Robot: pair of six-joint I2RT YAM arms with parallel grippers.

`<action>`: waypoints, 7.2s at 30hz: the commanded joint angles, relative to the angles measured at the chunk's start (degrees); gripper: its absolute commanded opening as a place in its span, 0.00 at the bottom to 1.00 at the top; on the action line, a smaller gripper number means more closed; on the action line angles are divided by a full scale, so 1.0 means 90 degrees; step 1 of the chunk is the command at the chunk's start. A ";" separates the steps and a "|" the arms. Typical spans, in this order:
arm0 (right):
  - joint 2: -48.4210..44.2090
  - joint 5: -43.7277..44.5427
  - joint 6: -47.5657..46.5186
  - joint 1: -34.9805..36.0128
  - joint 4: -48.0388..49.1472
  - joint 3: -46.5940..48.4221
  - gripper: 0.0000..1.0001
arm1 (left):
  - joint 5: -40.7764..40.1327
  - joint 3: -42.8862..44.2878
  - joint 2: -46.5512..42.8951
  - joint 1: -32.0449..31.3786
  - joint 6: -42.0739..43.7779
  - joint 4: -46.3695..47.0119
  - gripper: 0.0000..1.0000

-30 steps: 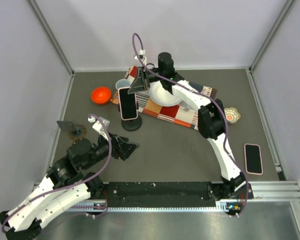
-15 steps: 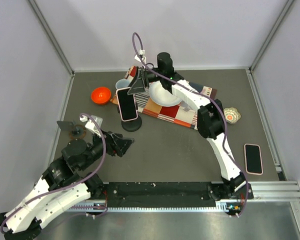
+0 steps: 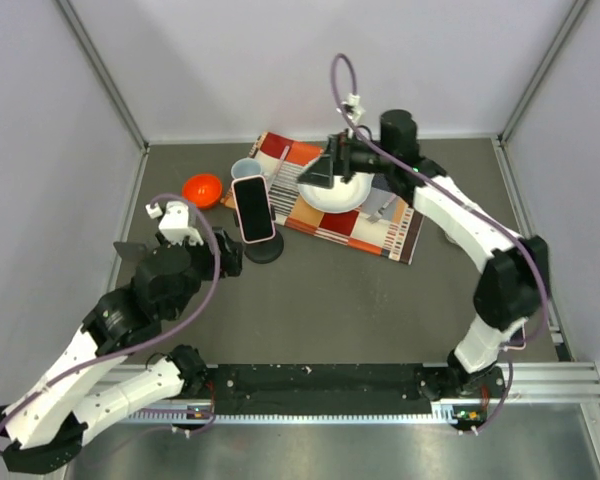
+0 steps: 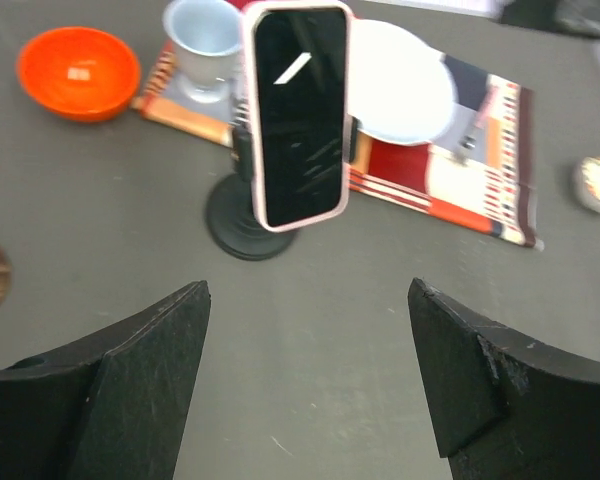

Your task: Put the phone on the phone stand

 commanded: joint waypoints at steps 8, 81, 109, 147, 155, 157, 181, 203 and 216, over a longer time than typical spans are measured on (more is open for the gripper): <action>-0.3836 0.2093 -0.1222 -0.0205 -0.0085 -0.3920 0.99 | 0.0972 0.0902 0.1632 0.3466 0.0220 0.0390 0.84; -0.6348 0.2035 -0.1995 -0.0234 -0.0067 -0.5348 0.99 | 0.0044 -0.3083 0.2600 0.7786 -0.2575 0.4658 0.10; -0.5996 0.1987 -0.1986 -0.0302 0.0119 -0.5436 0.99 | 0.1744 -0.3346 -0.0552 0.3500 -0.2007 0.1701 0.00; -0.8593 0.3148 -0.0276 -0.0341 -0.0964 -0.6500 0.99 | 0.7837 0.0383 0.5293 0.0587 0.3890 0.3789 0.00; -0.8877 0.3256 -0.0354 -0.0341 -0.1326 -0.6344 0.99 | 0.8266 0.1409 0.6241 0.1232 0.4457 0.2968 0.00; -0.8848 0.3266 -0.0364 -0.0351 -0.1375 -0.6344 0.99 | 0.8881 0.1448 0.6486 0.1475 0.4331 0.3231 0.00; -0.8633 0.3207 -0.0471 -0.0351 -0.1579 -0.6159 0.99 | 0.8541 0.2405 0.7727 0.1506 0.4632 0.2500 0.08; -0.8409 0.3452 -0.0560 -0.0361 -0.1873 -0.6041 0.99 | 0.6179 0.2317 0.5902 0.1497 0.2750 0.2383 0.89; -0.6721 0.4250 -0.0648 -0.0351 -0.3033 -0.4881 0.99 | 0.6646 0.1098 0.3470 0.1253 0.1322 0.2158 0.89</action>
